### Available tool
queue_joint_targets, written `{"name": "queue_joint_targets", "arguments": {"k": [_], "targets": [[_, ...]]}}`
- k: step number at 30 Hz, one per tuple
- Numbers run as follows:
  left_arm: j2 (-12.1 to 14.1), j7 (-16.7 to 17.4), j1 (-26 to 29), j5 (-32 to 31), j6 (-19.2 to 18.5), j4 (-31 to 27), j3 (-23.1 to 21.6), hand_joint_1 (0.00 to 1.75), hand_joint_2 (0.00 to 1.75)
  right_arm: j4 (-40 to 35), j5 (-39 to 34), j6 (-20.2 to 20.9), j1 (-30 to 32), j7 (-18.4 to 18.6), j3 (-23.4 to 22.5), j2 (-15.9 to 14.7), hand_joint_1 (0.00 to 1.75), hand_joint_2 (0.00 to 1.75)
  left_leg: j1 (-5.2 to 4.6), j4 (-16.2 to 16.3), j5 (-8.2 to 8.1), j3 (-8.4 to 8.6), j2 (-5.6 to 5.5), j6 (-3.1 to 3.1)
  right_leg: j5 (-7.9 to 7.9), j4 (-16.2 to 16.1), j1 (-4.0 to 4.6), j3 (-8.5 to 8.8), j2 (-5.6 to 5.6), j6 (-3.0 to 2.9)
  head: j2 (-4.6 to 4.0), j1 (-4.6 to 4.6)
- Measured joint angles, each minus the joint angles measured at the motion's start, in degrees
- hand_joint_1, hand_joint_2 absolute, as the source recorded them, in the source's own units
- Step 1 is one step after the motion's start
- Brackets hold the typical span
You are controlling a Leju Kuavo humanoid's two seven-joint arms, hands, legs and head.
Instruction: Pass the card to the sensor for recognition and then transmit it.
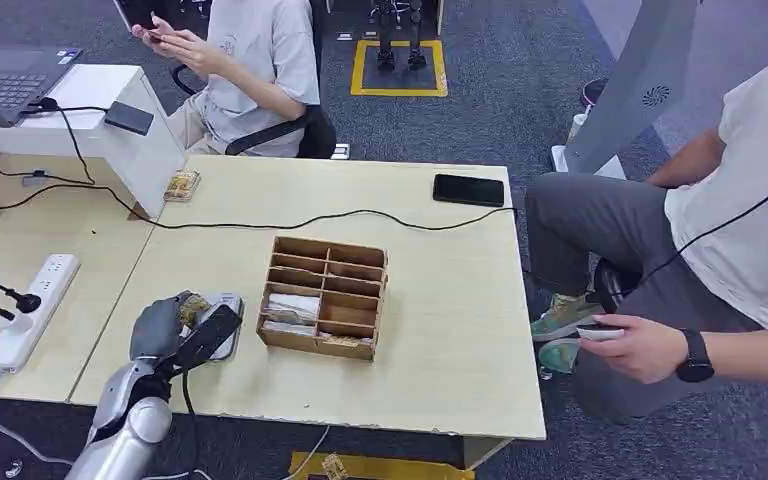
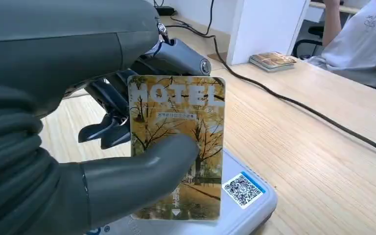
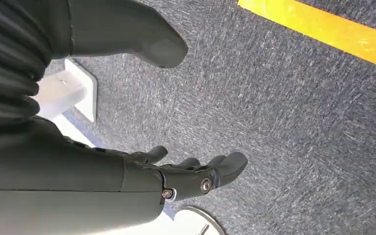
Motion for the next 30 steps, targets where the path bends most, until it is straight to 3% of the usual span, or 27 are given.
{"name": "queue_joint_targets", "arguments": {"k": [30], "targets": [[-1.0,0.0,-0.5,-0.5,1.8,3.5,0.0,1.75,1.75,0.2,0.0,-0.3,0.0,-1.2,0.3,-0.1,0.0,1.75,0.0,0.0,0.0,0.03,-0.02,0.0,0.0,0.0,0.0,0.05,-0.01,0.0,0.0,0.0]]}}
